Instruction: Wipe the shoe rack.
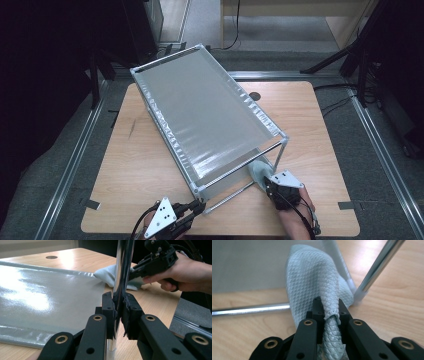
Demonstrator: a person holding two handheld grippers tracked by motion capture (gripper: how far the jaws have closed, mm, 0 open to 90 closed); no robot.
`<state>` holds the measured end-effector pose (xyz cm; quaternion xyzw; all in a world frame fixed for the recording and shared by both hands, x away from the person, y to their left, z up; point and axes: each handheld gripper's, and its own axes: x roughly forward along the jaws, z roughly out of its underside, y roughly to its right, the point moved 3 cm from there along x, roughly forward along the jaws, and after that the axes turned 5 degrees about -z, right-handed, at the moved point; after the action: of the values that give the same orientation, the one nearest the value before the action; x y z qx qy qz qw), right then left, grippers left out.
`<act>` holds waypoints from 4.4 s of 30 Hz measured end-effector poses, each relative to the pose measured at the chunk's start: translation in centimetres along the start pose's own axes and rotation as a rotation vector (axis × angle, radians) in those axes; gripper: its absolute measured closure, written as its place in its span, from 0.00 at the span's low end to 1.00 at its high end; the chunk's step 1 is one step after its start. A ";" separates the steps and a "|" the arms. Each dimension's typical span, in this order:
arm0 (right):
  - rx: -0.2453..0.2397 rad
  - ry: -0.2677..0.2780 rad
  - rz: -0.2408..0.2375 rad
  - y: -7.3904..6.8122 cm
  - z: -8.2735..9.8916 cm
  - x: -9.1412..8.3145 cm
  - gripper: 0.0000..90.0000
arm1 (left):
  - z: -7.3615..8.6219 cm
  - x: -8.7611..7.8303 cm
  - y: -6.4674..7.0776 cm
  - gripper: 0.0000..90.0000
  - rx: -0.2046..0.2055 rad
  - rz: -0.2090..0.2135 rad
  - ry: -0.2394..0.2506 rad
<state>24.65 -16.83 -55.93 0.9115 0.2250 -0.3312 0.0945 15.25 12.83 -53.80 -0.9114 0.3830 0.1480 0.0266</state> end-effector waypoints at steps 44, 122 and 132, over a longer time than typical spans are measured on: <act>0.139 0.275 0.025 4.6 -3.1 -6.6 0.59 | -0.1 0.0 -0.5 0.91 0.004 -0.014 -0.002; 0.024 0.311 -0.217 -6.2 -3.2 -4.1 0.84 | -3.4 1.4 -13.7 0.38 -0.199 -0.396 0.025; 0.123 0.320 -0.126 -1.7 -1.6 -5.9 0.88 | -1.0 0.4 -19.3 0.39 -0.269 -0.566 -0.002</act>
<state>20.74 -16.89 -50.91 0.9407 0.2731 -0.2005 -0.0191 29.34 26.01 -54.17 -0.9771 0.0911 0.1849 -0.0535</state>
